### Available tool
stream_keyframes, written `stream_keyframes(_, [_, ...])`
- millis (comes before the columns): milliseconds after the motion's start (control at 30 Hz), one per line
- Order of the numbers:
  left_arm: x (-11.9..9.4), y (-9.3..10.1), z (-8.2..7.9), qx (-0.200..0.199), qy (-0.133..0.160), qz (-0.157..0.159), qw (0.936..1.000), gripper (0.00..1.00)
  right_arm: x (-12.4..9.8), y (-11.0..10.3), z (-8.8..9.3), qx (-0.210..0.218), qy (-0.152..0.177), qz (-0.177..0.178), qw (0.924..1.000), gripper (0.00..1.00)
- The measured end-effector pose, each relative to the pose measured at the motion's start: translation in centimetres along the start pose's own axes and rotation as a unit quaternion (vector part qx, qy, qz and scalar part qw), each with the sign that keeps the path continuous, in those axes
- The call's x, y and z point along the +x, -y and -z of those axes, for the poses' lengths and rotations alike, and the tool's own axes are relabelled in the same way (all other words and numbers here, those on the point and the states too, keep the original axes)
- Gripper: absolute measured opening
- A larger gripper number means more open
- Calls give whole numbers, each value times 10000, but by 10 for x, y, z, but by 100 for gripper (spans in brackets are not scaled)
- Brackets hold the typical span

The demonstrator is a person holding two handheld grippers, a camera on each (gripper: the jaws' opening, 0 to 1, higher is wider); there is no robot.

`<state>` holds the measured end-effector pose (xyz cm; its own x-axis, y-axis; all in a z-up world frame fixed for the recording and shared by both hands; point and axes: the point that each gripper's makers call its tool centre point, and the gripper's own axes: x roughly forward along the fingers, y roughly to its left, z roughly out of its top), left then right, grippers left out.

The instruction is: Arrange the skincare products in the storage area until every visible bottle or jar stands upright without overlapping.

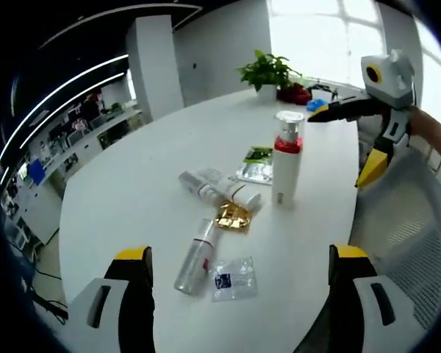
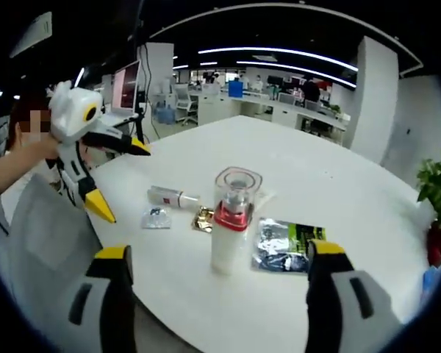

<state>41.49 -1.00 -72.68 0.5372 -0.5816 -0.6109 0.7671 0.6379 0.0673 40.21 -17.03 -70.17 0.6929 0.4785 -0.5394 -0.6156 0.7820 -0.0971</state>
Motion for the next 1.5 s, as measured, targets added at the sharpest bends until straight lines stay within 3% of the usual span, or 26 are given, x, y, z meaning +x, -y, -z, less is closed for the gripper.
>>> stream_keyframes(400, [14, -15, -1, 81, -338, -259, 9991, 97, -4, 2, -2, -58, -53, -416, 9991, 100])
stream_keyframes(733, [34, -13, -6, 33, -476, -415, 9980, 89, -3, 11, -2, -62, -27, -851, 9964, 100])
stream_keyframes(867, [37, -16, -8, 7, -472, -511, 9976, 81, -5, 13, 2, -78, -44, -976, 9952, 100])
stream_keyframes(1100, [60, -4, -16, -80, -391, -365, 9985, 69, -5, 12, 3, -6, -34, -1017, 9948, 100])
stream_keyframes(1267, [78, 9, -24, -58, -298, -57, 9995, 59, -3, 12, 8, 99, -102, -985, 9950, 100])
stream_keyframes(1500, [97, 12, -34, -153, -167, 222, 9995, 50, 0, 19, 3, 184, -100, -864, 9960, 100])
